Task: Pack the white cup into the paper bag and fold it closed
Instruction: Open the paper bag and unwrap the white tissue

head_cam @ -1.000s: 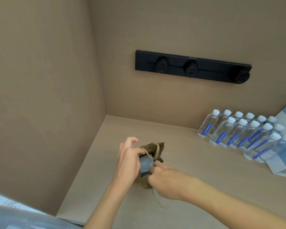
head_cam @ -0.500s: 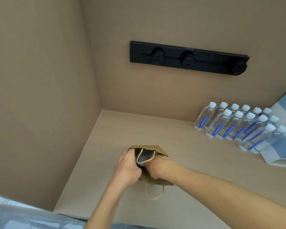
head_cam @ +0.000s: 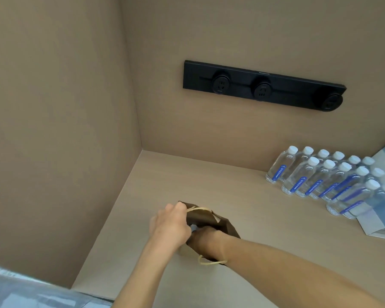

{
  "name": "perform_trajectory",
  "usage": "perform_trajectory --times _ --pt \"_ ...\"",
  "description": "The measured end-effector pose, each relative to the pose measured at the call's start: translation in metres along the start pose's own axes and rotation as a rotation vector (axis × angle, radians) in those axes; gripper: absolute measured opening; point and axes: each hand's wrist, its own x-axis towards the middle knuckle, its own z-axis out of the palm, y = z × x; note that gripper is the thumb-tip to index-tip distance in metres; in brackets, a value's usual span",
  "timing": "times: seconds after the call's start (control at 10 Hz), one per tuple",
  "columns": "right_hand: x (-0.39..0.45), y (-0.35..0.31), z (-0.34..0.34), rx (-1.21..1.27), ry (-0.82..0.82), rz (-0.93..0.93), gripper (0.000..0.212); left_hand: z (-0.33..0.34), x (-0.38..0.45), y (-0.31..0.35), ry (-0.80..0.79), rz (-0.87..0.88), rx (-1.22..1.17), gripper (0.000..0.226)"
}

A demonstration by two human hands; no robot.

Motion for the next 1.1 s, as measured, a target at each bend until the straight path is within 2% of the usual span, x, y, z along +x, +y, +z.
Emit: perform_trajectory --times 0.1,0.2,0.3,0.4,0.5,0.6,0.7,0.8,0.9,1.0,1.1 --pt "-0.001 0.002 -0.001 0.013 0.074 -0.031 0.036 -0.008 0.006 0.001 -0.054 0.027 0.152 0.028" --pt "0.0 -0.001 -0.01 0.082 0.035 0.026 0.036 -0.015 0.009 0.003 -0.126 0.044 0.19 0.025" --pt "-0.002 0.001 -0.015 0.172 0.126 0.021 0.027 -0.017 0.011 0.003 -0.162 0.058 0.136 0.013" --pt "-0.007 0.012 -0.017 0.205 0.204 0.024 0.032 -0.018 0.015 0.002 -0.167 0.05 0.022 0.02" --pt "-0.023 0.029 -0.019 0.519 0.334 0.071 0.038 -0.019 0.02 -0.004 -0.137 0.068 -0.174 0.023" --pt "-0.053 0.051 -0.024 1.047 0.516 0.128 0.034 -0.019 0.021 -0.011 -0.061 0.158 -0.342 0.032" --pt "-0.087 0.06 -0.029 1.524 0.64 0.002 0.027 -0.02 0.014 -0.015 0.125 0.217 -0.523 0.024" --pt "-0.108 0.056 -0.031 1.91 0.717 -0.132 0.028 -0.029 -0.007 -0.013 0.096 0.188 -0.971 0.013" --pt "-0.115 0.047 -0.034 2.069 0.767 -0.209 0.036 -0.037 -0.029 -0.002 -0.141 0.224 -1.216 0.035" --pt "-0.118 0.039 -0.039 2.125 0.829 -0.263 0.041 -0.043 -0.042 0.017 -0.154 0.315 -1.345 0.048" --pt "-0.12 0.035 -0.039 2.166 0.885 -0.296 0.05 -0.05 -0.05 0.031 0.022 0.318 -1.407 0.058"
